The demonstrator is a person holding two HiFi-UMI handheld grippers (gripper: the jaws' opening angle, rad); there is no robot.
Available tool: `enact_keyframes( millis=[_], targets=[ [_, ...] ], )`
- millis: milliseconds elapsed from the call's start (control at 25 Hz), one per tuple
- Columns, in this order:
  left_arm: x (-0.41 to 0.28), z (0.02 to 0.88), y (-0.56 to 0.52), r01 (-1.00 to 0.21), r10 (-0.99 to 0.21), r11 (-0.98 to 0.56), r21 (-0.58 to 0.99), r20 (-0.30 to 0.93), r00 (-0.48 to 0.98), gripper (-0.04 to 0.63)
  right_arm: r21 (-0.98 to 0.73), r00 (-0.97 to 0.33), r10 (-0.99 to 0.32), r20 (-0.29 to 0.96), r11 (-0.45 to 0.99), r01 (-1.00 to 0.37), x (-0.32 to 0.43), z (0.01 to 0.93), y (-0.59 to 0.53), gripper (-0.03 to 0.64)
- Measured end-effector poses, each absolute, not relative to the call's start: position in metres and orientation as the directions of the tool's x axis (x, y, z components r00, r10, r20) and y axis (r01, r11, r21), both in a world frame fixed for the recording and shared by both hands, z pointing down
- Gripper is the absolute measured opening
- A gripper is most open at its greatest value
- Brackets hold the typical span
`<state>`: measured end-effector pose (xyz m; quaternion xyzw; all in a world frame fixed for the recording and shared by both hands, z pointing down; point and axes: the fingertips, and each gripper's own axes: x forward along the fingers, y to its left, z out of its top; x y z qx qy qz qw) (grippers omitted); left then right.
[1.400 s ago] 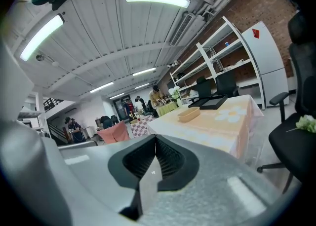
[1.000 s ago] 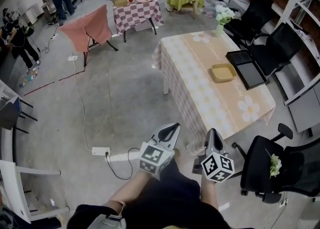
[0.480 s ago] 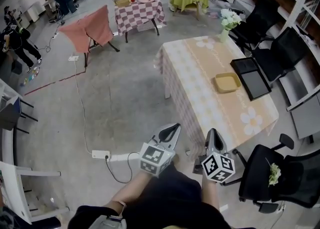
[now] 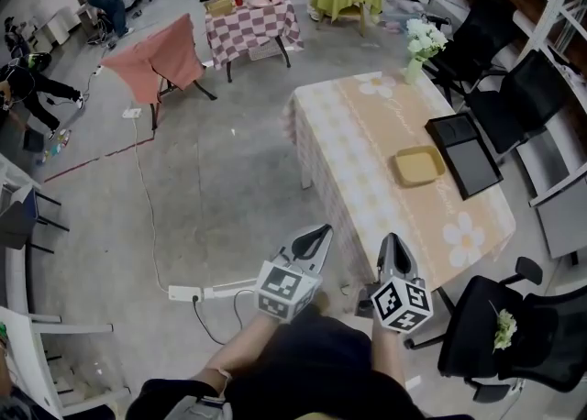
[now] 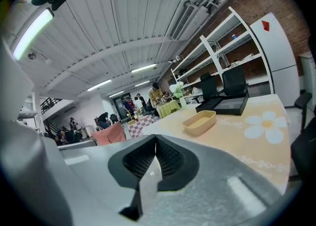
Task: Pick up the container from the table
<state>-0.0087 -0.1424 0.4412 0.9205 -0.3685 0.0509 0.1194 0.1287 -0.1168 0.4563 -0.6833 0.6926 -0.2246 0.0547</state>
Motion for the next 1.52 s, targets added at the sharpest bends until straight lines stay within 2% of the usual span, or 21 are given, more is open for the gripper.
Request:
enact_keyframes(
  millis=[760,1520],
  targets=[
    [0.026,0.470,-0.179,-0.657,-0.618,-0.726,0.204,0.226,0.753,0.011,-0.407,-0.037,-0.961,0.272,-0.080,-0.910,0.153,0.484,-0.148,0.005],
    [0.052,0.459,-0.188,-0.613,-0.577,-0.767,0.189,0.216,0.788,0.011,-0.424,0.020,-0.968,0.251,-0.129,-0.897,0.176,0.475,-0.150,0.005]
  ],
)
